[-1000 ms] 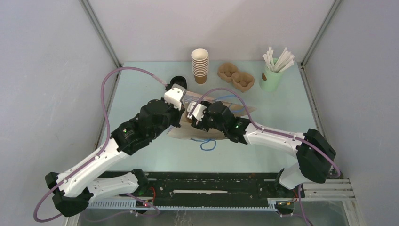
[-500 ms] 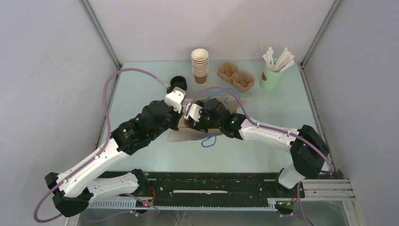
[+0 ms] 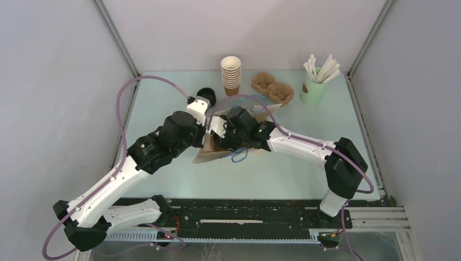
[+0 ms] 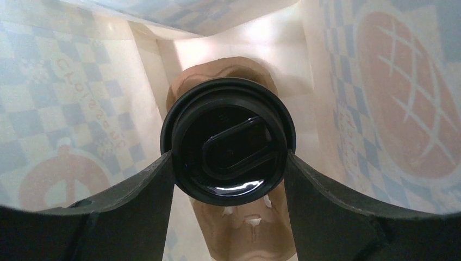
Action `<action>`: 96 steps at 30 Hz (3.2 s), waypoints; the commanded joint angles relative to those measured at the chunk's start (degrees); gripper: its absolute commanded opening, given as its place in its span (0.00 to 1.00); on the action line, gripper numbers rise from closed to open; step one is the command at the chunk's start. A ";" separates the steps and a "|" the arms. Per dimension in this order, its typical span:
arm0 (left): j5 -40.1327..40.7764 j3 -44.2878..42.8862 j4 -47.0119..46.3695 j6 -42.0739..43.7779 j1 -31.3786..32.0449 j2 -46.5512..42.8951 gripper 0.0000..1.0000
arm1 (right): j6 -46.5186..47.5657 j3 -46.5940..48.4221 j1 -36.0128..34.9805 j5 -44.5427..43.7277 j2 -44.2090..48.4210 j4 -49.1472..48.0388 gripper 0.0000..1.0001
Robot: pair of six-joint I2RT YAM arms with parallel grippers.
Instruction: Pack the takeout coffee
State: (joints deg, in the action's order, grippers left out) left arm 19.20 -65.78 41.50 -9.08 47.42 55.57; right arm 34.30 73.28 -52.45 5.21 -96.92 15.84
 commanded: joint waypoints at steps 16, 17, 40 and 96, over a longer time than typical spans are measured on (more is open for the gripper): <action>7.00 -17.79 10.31 -1.90 -8.95 -3.63 0.69 | -2.82 14.25 1.59 7.72 -11.58 15.98 0.24; 7.40 -17.82 11.03 -1.95 -9.45 -4.11 0.69 | -3.13 15.14 1.68 7.97 -12.26 17.06 0.24; 1.39 -10.96 18.84 -2.96 -24.75 -12.97 0.69 | -8.36 29.69 2.03 14.78 -28.76 37.11 0.26; -2.04 -13.70 21.95 -4.98 -24.90 -12.51 0.63 | -15.80 24.58 2.72 8.50 -36.75 47.39 0.26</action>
State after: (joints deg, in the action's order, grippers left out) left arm 17.58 -77.25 64.51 -13.56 22.96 42.89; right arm 22.41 105.56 -48.10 15.22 -123.09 39.20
